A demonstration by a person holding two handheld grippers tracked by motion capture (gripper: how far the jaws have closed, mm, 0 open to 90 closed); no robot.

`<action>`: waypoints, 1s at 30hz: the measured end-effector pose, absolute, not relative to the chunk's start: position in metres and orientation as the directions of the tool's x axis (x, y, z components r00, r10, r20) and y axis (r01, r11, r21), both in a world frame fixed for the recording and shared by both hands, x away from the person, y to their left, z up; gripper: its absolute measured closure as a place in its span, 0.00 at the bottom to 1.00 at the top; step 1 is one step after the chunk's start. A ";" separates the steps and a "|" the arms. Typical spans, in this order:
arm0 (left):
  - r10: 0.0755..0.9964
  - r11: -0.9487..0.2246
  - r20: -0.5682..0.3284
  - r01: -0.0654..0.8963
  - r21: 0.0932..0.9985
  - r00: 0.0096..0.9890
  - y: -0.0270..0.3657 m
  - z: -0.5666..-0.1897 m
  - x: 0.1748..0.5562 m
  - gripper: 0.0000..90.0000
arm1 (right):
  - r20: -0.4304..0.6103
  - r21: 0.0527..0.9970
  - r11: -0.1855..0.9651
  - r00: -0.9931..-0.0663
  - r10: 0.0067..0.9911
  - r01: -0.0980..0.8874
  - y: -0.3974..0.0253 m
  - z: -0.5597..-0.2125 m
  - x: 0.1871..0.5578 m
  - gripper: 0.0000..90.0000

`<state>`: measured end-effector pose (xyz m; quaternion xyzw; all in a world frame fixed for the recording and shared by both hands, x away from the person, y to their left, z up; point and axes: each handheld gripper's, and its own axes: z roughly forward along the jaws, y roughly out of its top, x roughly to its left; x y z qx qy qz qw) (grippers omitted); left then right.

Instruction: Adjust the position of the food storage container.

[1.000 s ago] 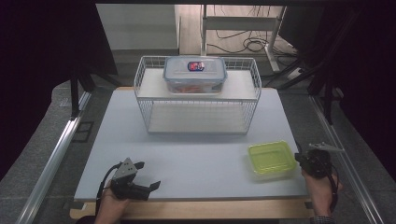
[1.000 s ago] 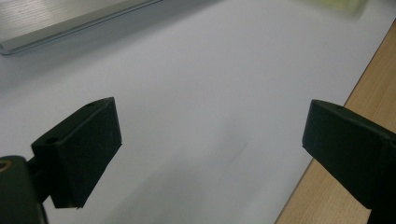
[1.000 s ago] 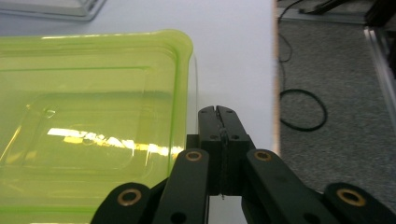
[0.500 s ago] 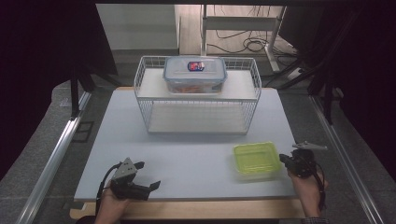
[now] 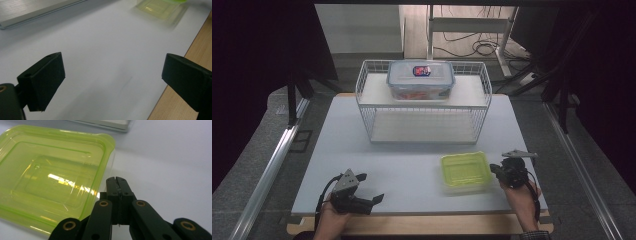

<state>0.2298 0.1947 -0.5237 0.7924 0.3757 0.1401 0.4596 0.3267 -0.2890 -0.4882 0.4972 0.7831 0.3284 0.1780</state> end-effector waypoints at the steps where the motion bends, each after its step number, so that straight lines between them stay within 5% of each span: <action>1: 0.724 -0.294 -0.125 0.468 0.833 0.678 0.195 -0.524 0.230 0.05 | 0.045 0.691 0.301 -0.454 0.890 0.658 -0.285 -0.488 0.327 0.99; 27: 0.725 -0.303 -0.122 0.472 0.828 0.678 0.195 -0.524 0.230 0.05 | 0.066 0.713 0.408 -0.634 0.771 0.570 -0.194 -0.497 0.322 0.99; 30: 0.723 -0.301 -0.126 0.474 0.827 0.679 0.195 -0.524 0.230 0.06 | 0.050 0.716 0.414 -0.633 0.773 0.562 -0.197 -0.495 0.321 0.92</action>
